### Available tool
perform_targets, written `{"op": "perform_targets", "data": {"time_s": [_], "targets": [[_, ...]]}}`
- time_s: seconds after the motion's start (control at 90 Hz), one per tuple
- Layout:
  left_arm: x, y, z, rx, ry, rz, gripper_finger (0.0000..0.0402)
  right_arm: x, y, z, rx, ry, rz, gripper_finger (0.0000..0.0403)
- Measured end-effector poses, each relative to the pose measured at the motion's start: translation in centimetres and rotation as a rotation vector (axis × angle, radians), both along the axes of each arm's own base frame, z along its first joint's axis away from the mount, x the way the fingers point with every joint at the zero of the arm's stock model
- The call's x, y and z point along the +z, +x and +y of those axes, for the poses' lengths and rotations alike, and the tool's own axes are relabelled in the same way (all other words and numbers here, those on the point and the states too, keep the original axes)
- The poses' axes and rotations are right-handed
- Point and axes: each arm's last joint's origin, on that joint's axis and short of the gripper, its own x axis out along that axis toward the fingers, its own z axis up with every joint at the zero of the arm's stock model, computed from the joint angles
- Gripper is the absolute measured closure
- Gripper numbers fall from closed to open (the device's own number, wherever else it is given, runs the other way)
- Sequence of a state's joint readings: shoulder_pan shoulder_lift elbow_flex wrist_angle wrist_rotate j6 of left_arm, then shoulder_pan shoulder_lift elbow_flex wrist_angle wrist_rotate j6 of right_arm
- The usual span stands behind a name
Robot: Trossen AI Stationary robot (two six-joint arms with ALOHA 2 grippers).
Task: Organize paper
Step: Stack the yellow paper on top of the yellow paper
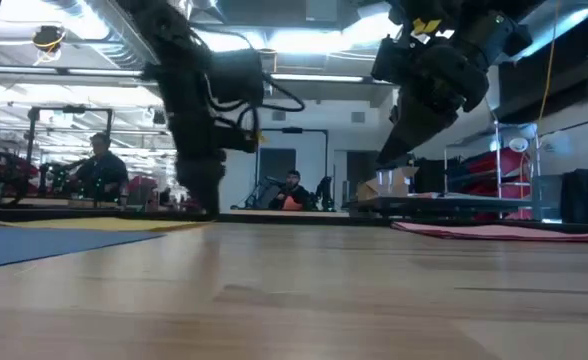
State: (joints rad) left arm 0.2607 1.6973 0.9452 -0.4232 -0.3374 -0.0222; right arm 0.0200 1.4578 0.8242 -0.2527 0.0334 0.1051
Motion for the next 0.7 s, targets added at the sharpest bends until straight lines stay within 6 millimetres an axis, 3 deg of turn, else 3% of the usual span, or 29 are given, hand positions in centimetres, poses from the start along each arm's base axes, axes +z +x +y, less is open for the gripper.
{"op": "perform_targets", "data": {"time_s": [0.144,0.367,0.7], "targets": [[-0.1,-0.4,2.7,0.154,-0.01,-0.069,0.0401,0.0,0.0,-0.1,-0.005,-0.009,-0.005,0.0398],[-1.8,-1.3,5.8,0.346,-0.042,-0.08,0.0401,0.1,0.1,-0.1,-0.007,-0.008,-0.012,0.0398],[-2.5,-2.0,7.9,0.481,-0.064,-0.129,0.0401,0.1,0.1,-0.1,-0.008,-0.008,-0.016,0.0398]]}}
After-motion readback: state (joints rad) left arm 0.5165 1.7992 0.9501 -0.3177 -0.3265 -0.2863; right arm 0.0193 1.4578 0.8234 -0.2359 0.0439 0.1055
